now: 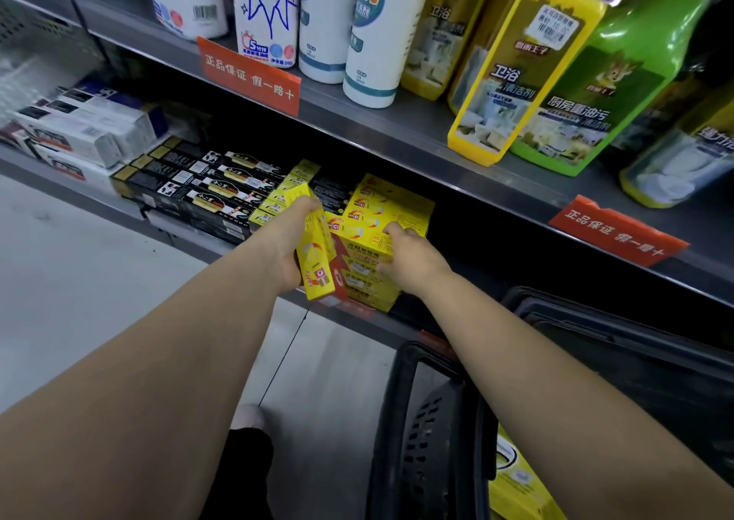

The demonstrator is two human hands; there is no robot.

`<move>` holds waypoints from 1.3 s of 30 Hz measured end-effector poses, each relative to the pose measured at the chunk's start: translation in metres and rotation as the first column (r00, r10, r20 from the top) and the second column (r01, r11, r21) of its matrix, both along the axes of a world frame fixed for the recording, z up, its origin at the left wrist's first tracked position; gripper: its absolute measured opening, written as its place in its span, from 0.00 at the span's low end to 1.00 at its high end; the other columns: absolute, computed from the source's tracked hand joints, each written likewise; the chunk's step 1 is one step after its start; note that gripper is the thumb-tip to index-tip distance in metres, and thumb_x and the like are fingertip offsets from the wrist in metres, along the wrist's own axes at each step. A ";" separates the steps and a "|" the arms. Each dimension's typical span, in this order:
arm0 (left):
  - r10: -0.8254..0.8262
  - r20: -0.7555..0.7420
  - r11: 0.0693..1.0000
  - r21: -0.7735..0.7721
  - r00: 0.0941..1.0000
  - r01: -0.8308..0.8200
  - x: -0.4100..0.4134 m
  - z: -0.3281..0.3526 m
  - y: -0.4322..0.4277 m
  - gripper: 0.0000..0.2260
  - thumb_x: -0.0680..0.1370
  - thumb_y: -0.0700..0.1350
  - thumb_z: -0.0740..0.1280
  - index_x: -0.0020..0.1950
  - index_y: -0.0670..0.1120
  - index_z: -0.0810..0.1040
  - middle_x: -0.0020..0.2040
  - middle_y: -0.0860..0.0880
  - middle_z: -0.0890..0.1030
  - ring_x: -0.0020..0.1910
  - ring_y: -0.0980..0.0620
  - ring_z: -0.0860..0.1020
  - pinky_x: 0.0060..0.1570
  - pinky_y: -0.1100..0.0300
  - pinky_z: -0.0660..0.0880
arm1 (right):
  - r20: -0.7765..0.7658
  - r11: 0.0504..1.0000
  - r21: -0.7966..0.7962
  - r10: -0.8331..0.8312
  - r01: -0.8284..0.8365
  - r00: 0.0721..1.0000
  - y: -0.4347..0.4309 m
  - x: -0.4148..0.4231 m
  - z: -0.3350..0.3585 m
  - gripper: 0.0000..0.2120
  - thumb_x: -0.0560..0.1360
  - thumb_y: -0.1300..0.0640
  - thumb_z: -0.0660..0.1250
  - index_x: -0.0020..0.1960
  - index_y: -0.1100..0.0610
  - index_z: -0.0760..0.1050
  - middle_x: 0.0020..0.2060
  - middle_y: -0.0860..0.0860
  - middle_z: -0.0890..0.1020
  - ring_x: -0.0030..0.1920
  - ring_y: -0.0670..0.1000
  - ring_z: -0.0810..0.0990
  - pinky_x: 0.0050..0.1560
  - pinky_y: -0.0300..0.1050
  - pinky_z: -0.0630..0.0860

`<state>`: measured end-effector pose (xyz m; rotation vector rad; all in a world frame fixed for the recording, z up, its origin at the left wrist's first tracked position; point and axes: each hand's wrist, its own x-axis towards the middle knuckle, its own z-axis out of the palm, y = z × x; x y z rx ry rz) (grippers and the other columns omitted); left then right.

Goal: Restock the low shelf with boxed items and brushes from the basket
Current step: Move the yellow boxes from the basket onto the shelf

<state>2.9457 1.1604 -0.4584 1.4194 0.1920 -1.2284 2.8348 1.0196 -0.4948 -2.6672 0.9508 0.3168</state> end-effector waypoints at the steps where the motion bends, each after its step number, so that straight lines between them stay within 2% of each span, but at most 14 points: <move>1: -0.024 -0.004 1.000 -0.008 1.000 0.024 0.000 0.001 0.000 0.21 0.77 0.57 0.62 0.61 0.43 0.75 0.59 0.40 0.80 0.47 0.42 0.80 0.41 0.50 0.77 | 0.015 0.999 -0.041 0.001 0.000 1.000 0.002 -0.001 0.003 0.31 0.74 0.48 0.69 0.71 0.55 0.58 0.65 0.58 0.69 0.64 0.60 0.69 0.61 0.54 0.69; 5: -0.226 0.073 0.974 0.009 0.971 0.226 -0.002 0.002 0.003 0.22 0.75 0.55 0.68 0.63 0.43 0.75 0.54 0.39 0.82 0.48 0.40 0.82 0.46 0.46 0.78 | 0.286 0.981 -0.070 0.195 -0.183 0.938 0.015 -0.007 0.034 0.42 0.70 0.49 0.72 0.75 0.47 0.50 0.72 0.53 0.58 0.71 0.57 0.59 0.70 0.53 0.60; 9: -0.467 0.302 0.878 0.052 0.831 0.475 -0.008 0.018 0.007 0.23 0.70 0.52 0.72 0.60 0.42 0.76 0.48 0.41 0.84 0.44 0.45 0.84 0.43 0.54 0.80 | 0.272 0.868 -0.138 0.496 -0.476 0.825 0.019 -0.017 0.066 0.36 0.70 0.52 0.73 0.72 0.41 0.59 0.76 0.46 0.50 0.75 0.51 0.46 0.71 0.49 0.49; 12: -0.611 0.525 0.772 0.231 0.592 0.592 -0.012 0.036 0.006 0.20 0.68 0.60 0.70 0.53 0.48 0.79 0.45 0.47 0.84 0.42 0.50 0.82 0.41 0.58 0.79 | 0.240 0.865 -0.145 0.502 -0.480 0.831 0.013 -0.025 0.077 0.25 0.69 0.46 0.73 0.63 0.48 0.70 0.69 0.47 0.68 0.72 0.52 0.59 0.69 0.46 0.56; 14: -0.559 0.672 0.808 0.312 0.485 0.499 -0.009 0.042 0.003 0.19 0.73 0.63 0.63 0.53 0.50 0.79 0.46 0.52 0.81 0.42 0.54 0.80 0.39 0.60 0.74 | 0.250 0.925 -0.087 0.380 -0.371 0.890 0.008 -0.033 0.076 0.23 0.70 0.44 0.71 0.61 0.50 0.69 0.56 0.46 0.75 0.60 0.50 0.69 0.55 0.45 0.67; 16: -0.327 0.768 0.942 0.217 0.550 0.257 0.000 0.037 -0.004 0.17 0.80 0.56 0.58 0.59 0.46 0.76 0.52 0.50 0.79 0.47 0.52 0.78 0.43 0.59 0.71 | 0.296 0.980 -0.049 0.198 -0.192 0.934 0.000 -0.040 0.070 0.23 0.73 0.44 0.67 0.64 0.50 0.66 0.53 0.47 0.74 0.56 0.50 0.70 0.49 0.47 0.71; 18: -0.138 0.752 0.985 0.169 0.644 0.013 0.008 0.023 -0.012 0.13 0.81 0.45 0.57 0.60 0.40 0.74 0.53 0.44 0.79 0.49 0.46 0.77 0.48 0.53 0.73 | 0.329 0.998 -0.062 0.051 -0.032 0.943 -0.008 -0.041 0.060 0.22 0.77 0.47 0.62 0.67 0.53 0.63 0.58 0.51 0.74 0.59 0.53 0.69 0.54 0.50 0.71; 20: -0.168 0.576 0.976 0.210 0.800 0.054 0.001 0.004 -0.019 0.15 0.80 0.38 0.56 0.64 0.34 0.72 0.52 0.38 0.79 0.43 0.45 0.75 0.48 0.51 0.75 | 0.302 0.994 -0.087 -0.043 0.073 0.952 -0.017 -0.032 0.050 0.22 0.80 0.52 0.59 0.71 0.57 0.60 0.63 0.56 0.72 0.64 0.57 0.66 0.60 0.52 0.67; 22: -0.241 0.319 0.962 0.201 0.916 0.183 -0.020 -0.012 -0.024 0.17 0.81 0.37 0.56 0.68 0.33 0.68 0.58 0.34 0.78 0.37 0.47 0.74 0.38 0.55 0.73 | 0.232 0.991 -0.086 -0.083 0.106 0.969 -0.026 -0.019 0.039 0.22 0.81 0.54 0.57 0.72 0.58 0.59 0.65 0.60 0.70 0.66 0.60 0.65 0.64 0.53 0.63; 26: -0.191 0.169 0.964 0.217 0.967 0.153 -0.042 -0.031 -0.037 0.24 0.81 0.38 0.56 0.76 0.47 0.54 0.59 0.39 0.75 0.47 0.46 0.79 0.34 0.55 0.75 | 0.116 0.995 0.085 -0.068 0.058 0.991 -0.036 -0.003 0.020 0.22 0.81 0.53 0.56 0.73 0.54 0.59 0.68 0.60 0.65 0.70 0.63 0.61 0.69 0.52 0.60; 28: -0.090 0.185 0.978 0.202 0.979 0.052 -0.038 -0.040 -0.045 0.32 0.80 0.36 0.56 0.77 0.54 0.42 0.65 0.37 0.71 0.59 0.40 0.76 0.48 0.49 0.78 | 0.090 0.986 0.165 -0.053 0.038 0.995 -0.037 -0.002 0.013 0.23 0.80 0.47 0.56 0.73 0.52 0.58 0.71 0.58 0.62 0.71 0.61 0.58 0.70 0.53 0.58; 30: -0.051 0.217 0.974 0.225 0.975 0.000 -0.034 -0.044 -0.047 0.37 0.79 0.33 0.57 0.76 0.57 0.38 0.65 0.36 0.71 0.61 0.38 0.75 0.57 0.46 0.75 | 0.091 0.976 0.215 -0.051 0.030 0.995 -0.038 -0.004 0.009 0.31 0.76 0.39 0.60 0.74 0.49 0.57 0.71 0.56 0.61 0.72 0.59 0.57 0.70 0.53 0.59; 33: -0.053 0.242 0.979 0.202 0.969 0.003 -0.028 -0.053 -0.045 0.39 0.77 0.29 0.58 0.76 0.59 0.44 0.64 0.38 0.72 0.60 0.40 0.75 0.57 0.45 0.75 | 0.095 0.980 0.198 0.008 -0.027 0.995 -0.038 -0.006 0.008 0.42 0.68 0.40 0.71 0.75 0.49 0.55 0.70 0.55 0.61 0.71 0.56 0.59 0.69 0.51 0.62; 39: -0.003 0.260 0.991 0.133 0.966 -0.033 -0.019 -0.058 -0.038 0.25 0.79 0.30 0.54 0.71 0.52 0.60 0.45 0.42 0.80 0.42 0.47 0.79 0.49 0.50 0.76 | 0.149 0.976 0.214 -0.003 -0.030 0.989 -0.046 -0.012 0.008 0.43 0.66 0.50 0.76 0.74 0.54 0.57 0.70 0.56 0.63 0.70 0.54 0.64 0.69 0.46 0.64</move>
